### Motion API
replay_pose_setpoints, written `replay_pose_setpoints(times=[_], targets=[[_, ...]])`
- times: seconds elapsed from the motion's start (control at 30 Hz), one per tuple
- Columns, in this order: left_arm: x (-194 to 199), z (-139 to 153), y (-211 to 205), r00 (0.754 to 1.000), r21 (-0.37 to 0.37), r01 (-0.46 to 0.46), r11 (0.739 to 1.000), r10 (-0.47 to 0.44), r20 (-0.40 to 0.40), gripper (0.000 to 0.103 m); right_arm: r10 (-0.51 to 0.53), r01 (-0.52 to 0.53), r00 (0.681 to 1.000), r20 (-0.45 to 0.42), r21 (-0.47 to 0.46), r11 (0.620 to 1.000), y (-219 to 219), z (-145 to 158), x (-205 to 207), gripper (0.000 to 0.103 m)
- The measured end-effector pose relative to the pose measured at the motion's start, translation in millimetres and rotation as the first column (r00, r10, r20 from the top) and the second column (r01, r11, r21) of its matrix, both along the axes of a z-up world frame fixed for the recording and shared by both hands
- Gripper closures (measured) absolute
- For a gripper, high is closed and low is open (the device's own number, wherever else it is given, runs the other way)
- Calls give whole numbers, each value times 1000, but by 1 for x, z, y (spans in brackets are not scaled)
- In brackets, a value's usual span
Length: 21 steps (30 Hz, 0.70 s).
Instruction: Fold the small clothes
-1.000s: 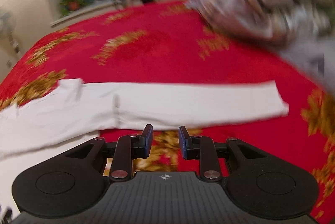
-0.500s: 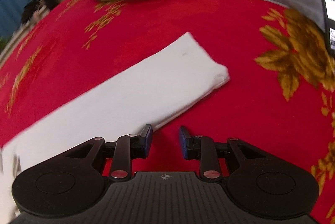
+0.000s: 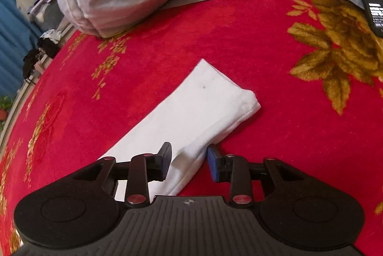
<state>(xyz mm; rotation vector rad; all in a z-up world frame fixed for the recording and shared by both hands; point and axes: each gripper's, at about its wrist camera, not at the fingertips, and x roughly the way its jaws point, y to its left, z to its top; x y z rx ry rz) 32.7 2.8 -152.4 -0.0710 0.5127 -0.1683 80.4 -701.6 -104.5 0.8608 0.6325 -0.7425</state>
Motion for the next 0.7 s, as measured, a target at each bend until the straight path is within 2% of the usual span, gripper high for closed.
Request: replay_pose_setpoints(times=[0.27, 0.4, 0.47, 0.53, 0.63, 0.67, 0.7], targets=[[0, 0, 0, 1000, -3, 0, 1000, 0, 1, 35, -2, 0, 999, -35, -43, 999, 6, 2, 6, 70], [1, -1, 0, 1000, -3, 0, 1000, 0, 1, 34, -14, 10, 998, -55, -76, 997, 7, 2, 7, 94], [0, -1, 0, 1000, -3, 0, 1000, 0, 1, 35, -18, 13, 998, -56, -84, 996, 9, 2, 7, 99], [1, -1, 0, 1000, -3, 0, 1000, 0, 1, 34, -24, 18, 998, -55, -107, 994, 12, 5, 9, 99], [1, -1, -1, 1000, 0, -1, 1000, 1, 1, 34, -7, -4, 999, -54, -197, 980, 28, 20, 18, 99], [1, -1, 0, 1000, 1, -1, 1000, 1, 2, 34, 18, -30, 999, -51, -249, 968, 39, 29, 23, 99], [1, -1, 0, 1000, 2, -2, 1000, 2, 3, 34, 66, -78, 997, -46, -333, 940, 56, 43, 31, 100]])
